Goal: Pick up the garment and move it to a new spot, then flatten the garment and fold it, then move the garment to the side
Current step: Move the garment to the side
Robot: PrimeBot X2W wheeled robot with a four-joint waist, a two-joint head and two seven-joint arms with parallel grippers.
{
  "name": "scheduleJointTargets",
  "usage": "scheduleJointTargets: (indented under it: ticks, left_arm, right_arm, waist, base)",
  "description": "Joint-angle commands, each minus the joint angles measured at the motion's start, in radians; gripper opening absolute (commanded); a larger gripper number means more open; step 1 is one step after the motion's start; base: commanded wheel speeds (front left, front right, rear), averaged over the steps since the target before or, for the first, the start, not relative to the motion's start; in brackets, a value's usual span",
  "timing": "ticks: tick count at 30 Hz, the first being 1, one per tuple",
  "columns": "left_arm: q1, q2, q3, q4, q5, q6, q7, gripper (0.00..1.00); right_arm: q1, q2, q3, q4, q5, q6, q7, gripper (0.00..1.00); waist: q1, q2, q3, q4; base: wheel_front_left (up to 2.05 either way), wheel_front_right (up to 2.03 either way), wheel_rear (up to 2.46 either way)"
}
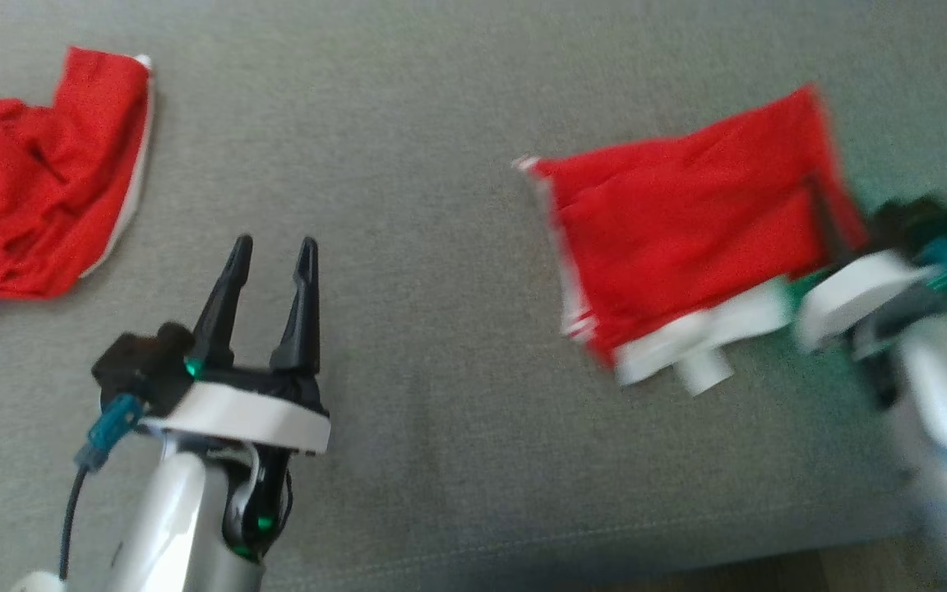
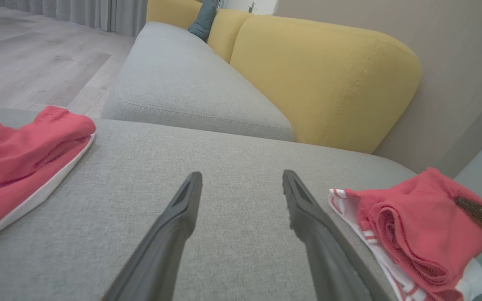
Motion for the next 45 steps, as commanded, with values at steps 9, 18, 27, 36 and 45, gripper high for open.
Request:
scheduleJointTargets:
  ticks: [9, 18, 27, 36, 45]
  left_arm:
    - [-0.093, 0.007, 0.018, -0.021, 0.014, -0.016, -0.012, 1.0]
    - [-0.107, 0.007, 0.022, -0.011, 0.013, -0.024, -0.012, 1.0]
    - [-0.106, 0.007, 0.027, -0.013, 0.015, -0.027, -0.012, 1.0]
    - [-0.107, 0.007, 0.026, 0.001, 0.005, -0.029, -0.012, 1.0]
    - [-0.085, 0.007, 0.034, 0.004, -0.019, -0.023, -0.012, 1.0]
  right_arm:
    - [-0.109, -0.241, -0.072, -0.067, 0.044, -0.001, 0.066, 0.0]
    - [-0.105, -0.264, -0.197, -0.099, 0.035, -0.001, 0.084, 0.0]
    - [-0.089, -0.27, -0.229, -0.138, 0.039, -0.001, 0.103, 0.0]
    - [-0.067, -0.235, -0.244, -0.192, 0.056, -0.001, 0.123, 1.0]
    - [-0.068, -0.12, -0.203, -0.314, 0.052, -0.001, 0.125, 1.0]
  waist:
    - [-0.0001, 0.0, 0.093, -0.036]
    - [-0.0001, 0.0, 0.113, -0.024]
    - [-0.0001, 0.0, 0.121, -0.021]
    - [-0.0001, 0.0, 0.107, -0.017]
    - [-0.0001, 0.0, 0.021, -0.006]
  base:
    - [0.0, 0.0, 0.0]
    - [0.0, 0.0, 0.0]
    - [0.0, 0.0, 0.0]
    - [0.0, 0.0, 0.0]
    - [0.0, 0.0, 0.0]
